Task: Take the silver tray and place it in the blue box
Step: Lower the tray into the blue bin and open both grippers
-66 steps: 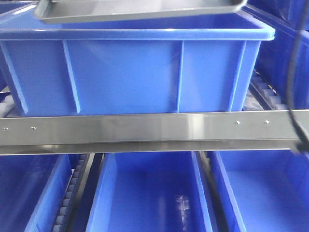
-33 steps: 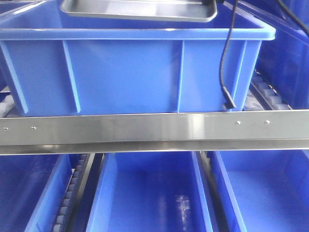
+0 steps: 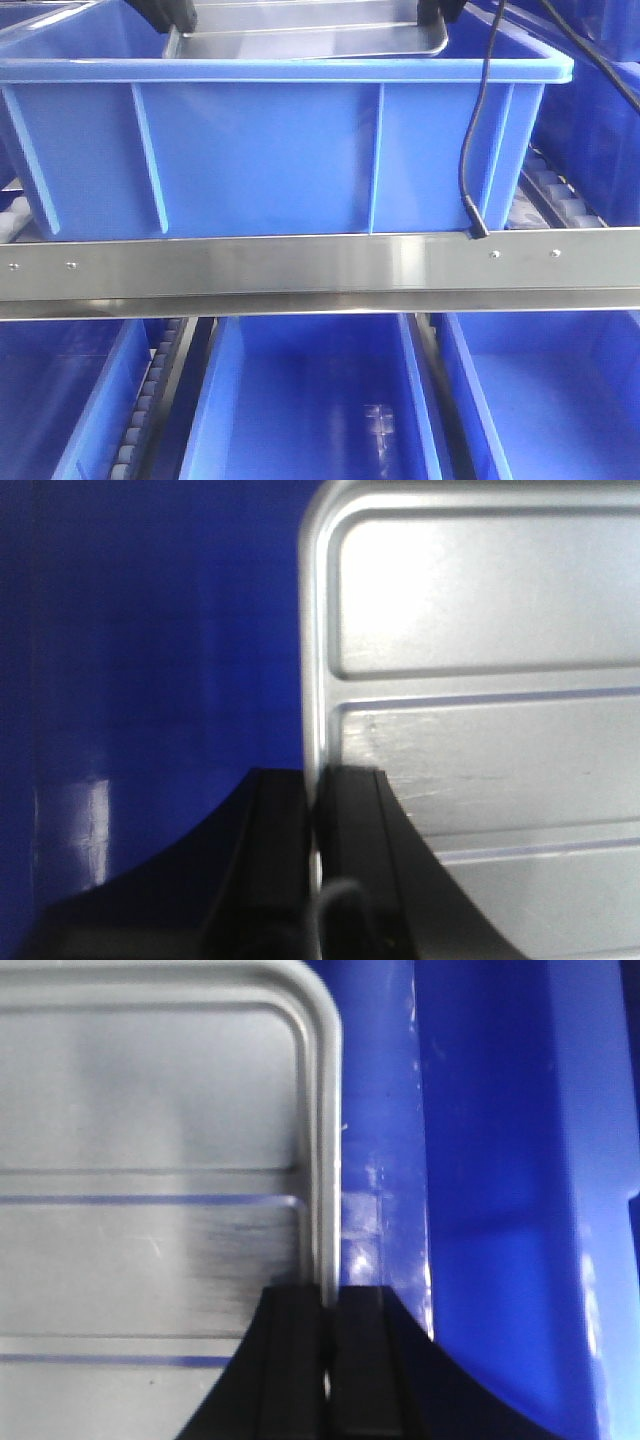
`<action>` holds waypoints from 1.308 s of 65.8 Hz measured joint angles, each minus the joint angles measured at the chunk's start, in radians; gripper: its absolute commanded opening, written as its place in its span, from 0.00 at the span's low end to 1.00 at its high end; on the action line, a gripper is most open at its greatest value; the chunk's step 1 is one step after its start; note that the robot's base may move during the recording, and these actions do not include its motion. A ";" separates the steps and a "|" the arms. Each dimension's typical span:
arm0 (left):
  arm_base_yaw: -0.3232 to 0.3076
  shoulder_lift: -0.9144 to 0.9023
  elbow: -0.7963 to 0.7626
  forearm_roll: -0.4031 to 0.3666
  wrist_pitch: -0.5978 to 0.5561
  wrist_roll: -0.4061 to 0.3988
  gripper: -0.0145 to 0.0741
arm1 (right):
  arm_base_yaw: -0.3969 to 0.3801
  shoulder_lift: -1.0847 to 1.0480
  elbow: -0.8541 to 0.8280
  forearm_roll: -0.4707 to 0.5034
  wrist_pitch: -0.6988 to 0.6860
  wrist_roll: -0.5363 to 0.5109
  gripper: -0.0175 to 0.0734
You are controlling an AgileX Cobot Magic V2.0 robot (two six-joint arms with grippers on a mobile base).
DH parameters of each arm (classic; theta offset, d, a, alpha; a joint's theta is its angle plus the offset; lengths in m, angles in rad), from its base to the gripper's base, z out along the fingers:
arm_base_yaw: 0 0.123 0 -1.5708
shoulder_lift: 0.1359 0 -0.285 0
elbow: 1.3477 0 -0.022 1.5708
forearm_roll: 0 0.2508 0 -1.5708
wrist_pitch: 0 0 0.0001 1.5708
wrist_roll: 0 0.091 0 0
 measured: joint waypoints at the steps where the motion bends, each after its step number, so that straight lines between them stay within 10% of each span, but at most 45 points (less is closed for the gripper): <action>1: 0.000 0.000 0.000 0.000 -0.003 0.000 0.16 | 0.000 0.001 0.000 0.000 -0.002 0.000 0.25; 42: 0.015 0.005 -0.002 0.016 -0.024 0.000 0.16 | -0.006 0.041 0.000 -0.002 -0.090 -0.007 0.26; 52: 0.015 0.016 -0.004 0.016 -0.024 0.000 0.16 | -0.006 0.041 0.000 -0.004 -0.090 -0.007 0.40; 66: 0.048 0.016 -0.005 -0.043 -0.038 0.000 0.48 | -0.003 0.041 0.000 0.030 -0.141 -0.007 0.60; 86: 0.070 0.016 -0.005 -0.102 -0.046 0.000 0.52 | 0.004 0.042 0.000 0.061 -0.196 -0.007 0.60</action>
